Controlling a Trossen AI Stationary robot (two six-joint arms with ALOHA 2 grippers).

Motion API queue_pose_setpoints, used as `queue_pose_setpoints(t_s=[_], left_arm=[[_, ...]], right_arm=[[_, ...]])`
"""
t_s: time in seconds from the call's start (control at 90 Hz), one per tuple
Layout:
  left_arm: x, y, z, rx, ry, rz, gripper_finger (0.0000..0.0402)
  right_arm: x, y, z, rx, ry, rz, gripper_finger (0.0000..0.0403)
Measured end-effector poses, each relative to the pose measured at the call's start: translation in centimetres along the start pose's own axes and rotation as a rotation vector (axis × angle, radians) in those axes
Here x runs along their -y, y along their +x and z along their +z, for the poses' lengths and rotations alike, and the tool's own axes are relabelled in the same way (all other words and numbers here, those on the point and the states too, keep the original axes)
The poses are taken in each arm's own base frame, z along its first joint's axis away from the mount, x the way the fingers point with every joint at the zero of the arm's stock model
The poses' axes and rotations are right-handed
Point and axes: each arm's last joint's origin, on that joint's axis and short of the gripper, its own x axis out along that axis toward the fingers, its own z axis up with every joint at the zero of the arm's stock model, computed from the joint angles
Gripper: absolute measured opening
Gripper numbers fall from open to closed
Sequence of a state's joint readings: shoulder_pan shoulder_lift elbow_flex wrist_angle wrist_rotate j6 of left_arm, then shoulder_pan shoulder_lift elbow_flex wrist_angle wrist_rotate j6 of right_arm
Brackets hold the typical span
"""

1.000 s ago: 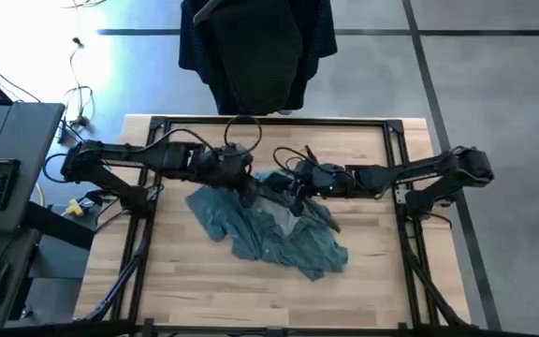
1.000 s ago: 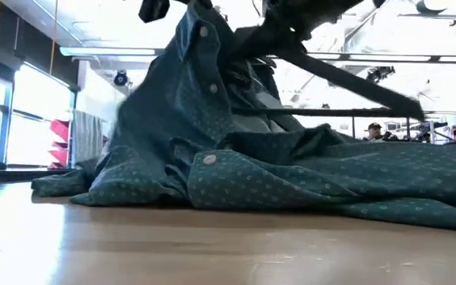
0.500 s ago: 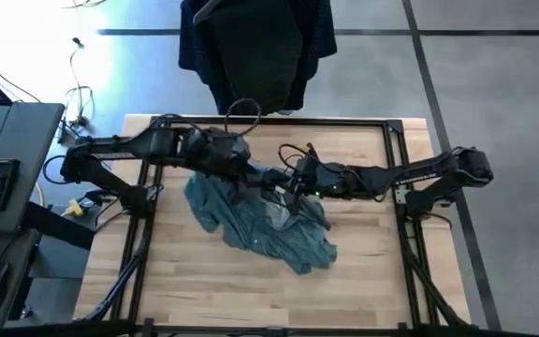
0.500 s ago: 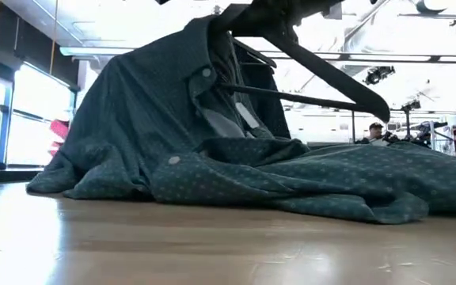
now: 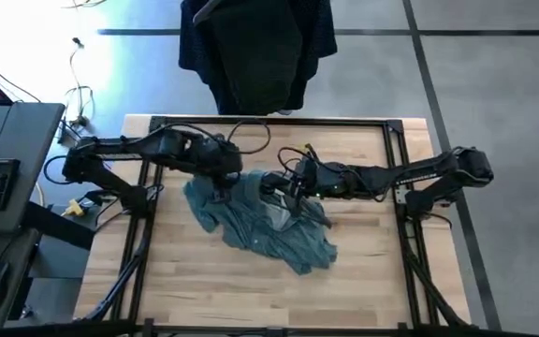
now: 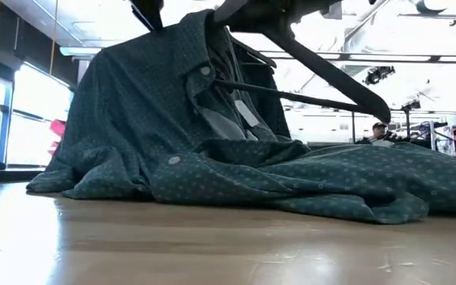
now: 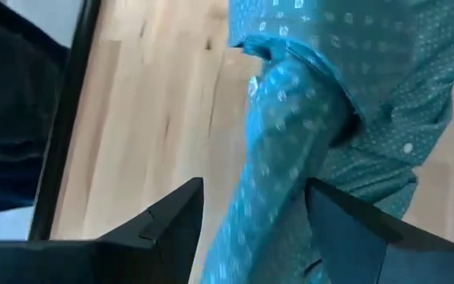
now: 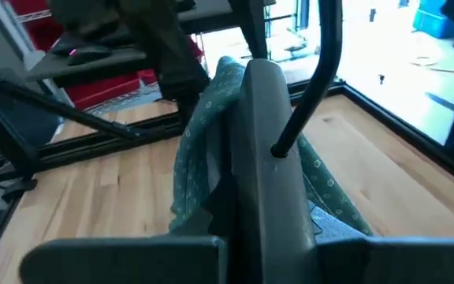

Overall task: Hang clothes
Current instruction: Insert the hanger into the light blue hanger shirt

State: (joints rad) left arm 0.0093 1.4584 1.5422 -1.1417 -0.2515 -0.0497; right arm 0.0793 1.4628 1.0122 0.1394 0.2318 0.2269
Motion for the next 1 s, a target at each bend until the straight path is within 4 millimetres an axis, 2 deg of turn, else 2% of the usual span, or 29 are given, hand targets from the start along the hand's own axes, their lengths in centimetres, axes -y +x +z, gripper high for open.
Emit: queue_pose_setpoints(t_s=[0.111, 0.344, 0.444, 0.589, 0.644, 0.8, 0.922, 1.0], left_arm=[[0.4, 1.0, 1.1, 0.071, -0.015, -0.05, 0.0198], [1.2, 2.4, 3.2, 0.197, -0.026, -0.177, 0.0186], [1.3, 2.4, 3.2, 0.196, -0.033, -0.177, 0.0144], [1.3, 2.2, 3.0, 0.184, -0.02, -0.2, 0.0035], [1.5, 2.1, 3.0, 0.187, -0.018, -0.214, 0.0026], [2.0, 1.8, 3.1, 0.204, -0.009, -0.193, 0.0026], [2.1, 1.9, 2.5, 0.157, -0.004, -0.171, 0.0021], [2.0, 1.8, 2.7, 0.173, -0.001, -0.166, 0.0021]], right_arm=[[-0.1, 0.0, 0.3, 0.0, -0.01, 0.004, 0.0018], [-0.6, -0.4, 2.7, 0.039, -0.096, 0.022, 0.002], [-0.6, -0.4, 2.8, 0.015, -0.079, 0.017, 0.0028], [-0.6, -0.5, 2.6, -0.044, 0.004, 0.063, 0.0033], [-0.7, -0.8, 2.6, -0.064, 0.023, 0.099, 0.0034], [-0.5, -3.2, 4.1, -0.138, 0.085, 0.087, 0.0057], [0.3, -5.6, 5.4, -0.217, 0.095, 0.053, 0.0102], [0.7, -6.4, 5.9, -0.255, 0.093, 0.032, 0.0137]])
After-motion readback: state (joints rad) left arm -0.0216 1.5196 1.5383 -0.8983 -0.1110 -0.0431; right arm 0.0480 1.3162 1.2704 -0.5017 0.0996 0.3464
